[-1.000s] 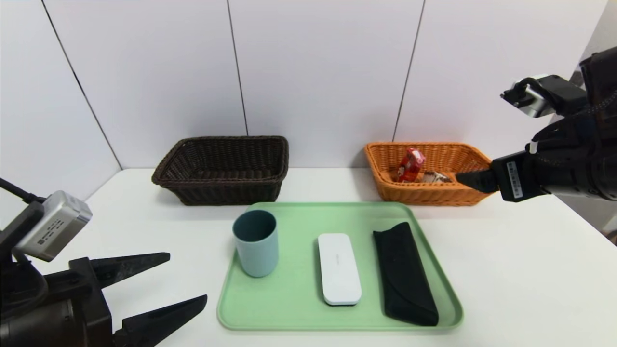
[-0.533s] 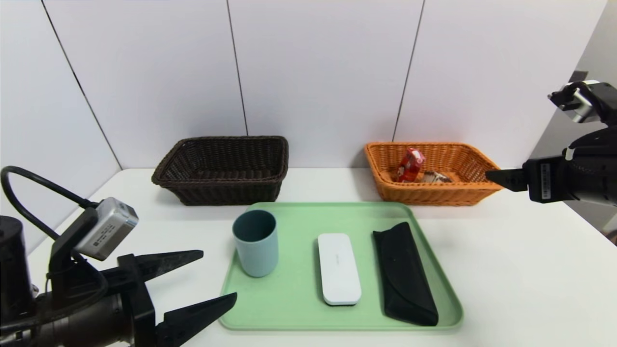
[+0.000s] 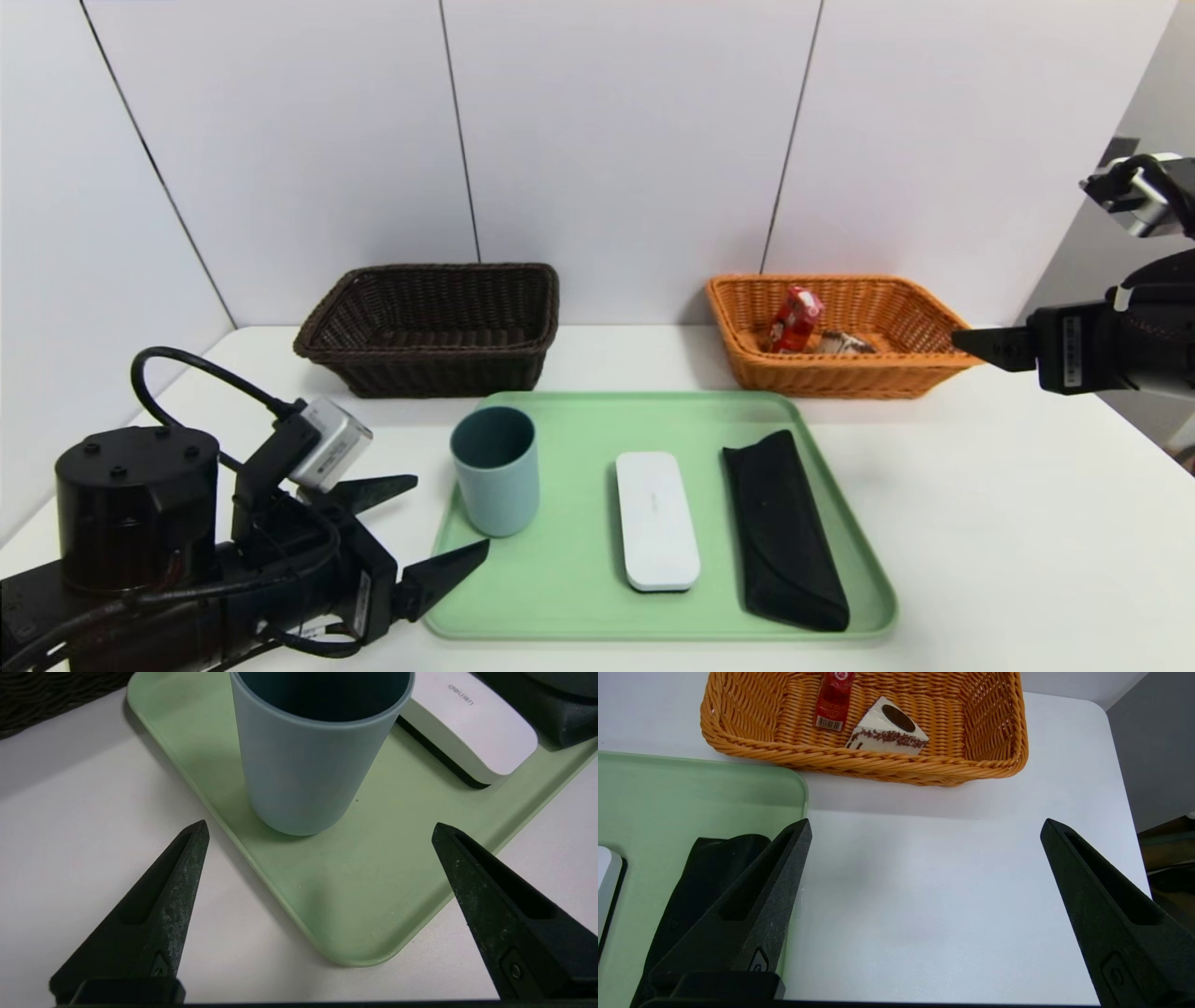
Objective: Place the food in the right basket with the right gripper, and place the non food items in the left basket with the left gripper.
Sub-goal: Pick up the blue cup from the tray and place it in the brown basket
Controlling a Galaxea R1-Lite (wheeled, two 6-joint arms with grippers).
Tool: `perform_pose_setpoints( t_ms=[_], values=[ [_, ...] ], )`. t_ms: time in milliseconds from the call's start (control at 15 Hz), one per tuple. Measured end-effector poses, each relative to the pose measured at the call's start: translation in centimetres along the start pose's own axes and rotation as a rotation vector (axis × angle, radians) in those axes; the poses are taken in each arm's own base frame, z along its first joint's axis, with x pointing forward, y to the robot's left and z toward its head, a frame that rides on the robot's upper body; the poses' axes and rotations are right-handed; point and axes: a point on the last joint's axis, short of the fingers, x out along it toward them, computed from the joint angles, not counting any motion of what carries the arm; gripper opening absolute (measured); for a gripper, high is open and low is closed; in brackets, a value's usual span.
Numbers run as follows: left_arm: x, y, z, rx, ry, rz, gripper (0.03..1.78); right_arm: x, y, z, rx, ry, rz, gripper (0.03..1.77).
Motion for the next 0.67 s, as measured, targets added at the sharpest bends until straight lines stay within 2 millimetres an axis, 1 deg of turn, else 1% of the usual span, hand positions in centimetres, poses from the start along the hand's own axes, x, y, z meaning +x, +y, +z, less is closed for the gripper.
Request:
perform_pose_setpoints(
  t_ms=[400, 667],
  values=[
    [0.9, 0.2, -0.3, -0.007, 0.022, 0.003, 1.69, 0.1, 0.0, -0.4, -0.004, 0.012, 0.002, 1.69],
    [1.5, 0.3, 0.2, -0.003, 0.010, 0.002, 1.69, 0.1, 0.1, -0.8, -0.009, 0.022, 0.004, 1.70]
  ],
)
